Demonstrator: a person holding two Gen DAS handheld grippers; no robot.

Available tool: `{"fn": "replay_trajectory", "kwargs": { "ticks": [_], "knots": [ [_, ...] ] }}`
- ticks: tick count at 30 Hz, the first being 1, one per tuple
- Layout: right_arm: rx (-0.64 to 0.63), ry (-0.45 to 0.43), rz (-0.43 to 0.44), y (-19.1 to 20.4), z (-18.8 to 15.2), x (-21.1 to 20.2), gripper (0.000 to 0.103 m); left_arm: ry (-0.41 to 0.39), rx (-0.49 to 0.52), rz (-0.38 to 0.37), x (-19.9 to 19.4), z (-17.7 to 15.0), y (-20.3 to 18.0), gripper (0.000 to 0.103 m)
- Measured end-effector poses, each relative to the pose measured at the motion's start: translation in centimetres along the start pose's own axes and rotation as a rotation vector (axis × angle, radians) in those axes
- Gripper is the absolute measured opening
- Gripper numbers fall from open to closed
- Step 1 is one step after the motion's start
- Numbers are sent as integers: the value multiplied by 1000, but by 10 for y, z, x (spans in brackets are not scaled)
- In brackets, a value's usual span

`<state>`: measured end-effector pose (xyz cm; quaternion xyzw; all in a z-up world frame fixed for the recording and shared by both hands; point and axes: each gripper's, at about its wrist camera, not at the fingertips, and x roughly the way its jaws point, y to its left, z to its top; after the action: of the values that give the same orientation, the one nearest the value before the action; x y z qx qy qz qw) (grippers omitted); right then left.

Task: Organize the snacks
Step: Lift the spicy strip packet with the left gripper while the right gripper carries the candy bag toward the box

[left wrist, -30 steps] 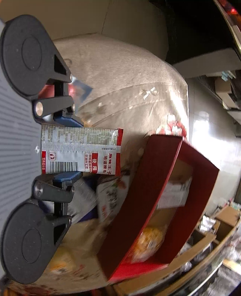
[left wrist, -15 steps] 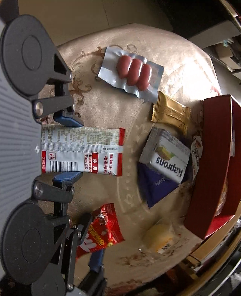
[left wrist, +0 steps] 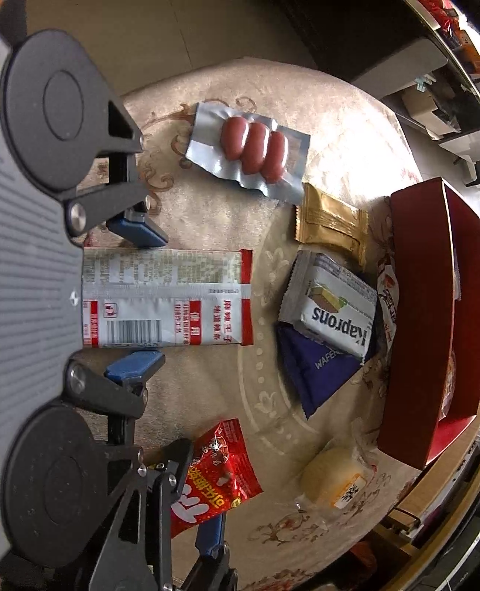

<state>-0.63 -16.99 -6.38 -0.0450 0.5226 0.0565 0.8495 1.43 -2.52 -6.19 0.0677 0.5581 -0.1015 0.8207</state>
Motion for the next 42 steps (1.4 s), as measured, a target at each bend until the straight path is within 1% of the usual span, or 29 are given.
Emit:
{"fn": "replay_trajectory", "kwargs": {
  "ticks": [3, 8, 11, 16, 22, 27, 32, 42],
  "knots": [
    [-2, 0, 4, 1, -1, -3, 59, 7, -24, -12, -4, -3, 1, 52],
    [21, -33, 7, -3, -3, -17, 58, 12, -44, -21, -7, -6, 1, 48],
    [39, -51, 8, -7, -4, -24, 58, 6, -58, -33, -11, -6, 2, 48],
    [58, -68, 2, -12, -5, -31, 58, -39, -60, -49, -26, -2, 1, 48],
    [65, -100, -1, -12, 0, -38, 58, -102, -42, -38, -41, 7, -2, 48],
    [68, -115, -15, -15, 8, -39, 58, -133, -55, -41, -47, 20, -1, 48],
    [86, -140, -20, -22, 20, -42, 58, -181, -33, -24, -53, 33, -8, 48],
    [131, -212, -29, -36, 53, -48, 58, -254, -29, -14, -60, 74, -11, 48]
  ]
}}
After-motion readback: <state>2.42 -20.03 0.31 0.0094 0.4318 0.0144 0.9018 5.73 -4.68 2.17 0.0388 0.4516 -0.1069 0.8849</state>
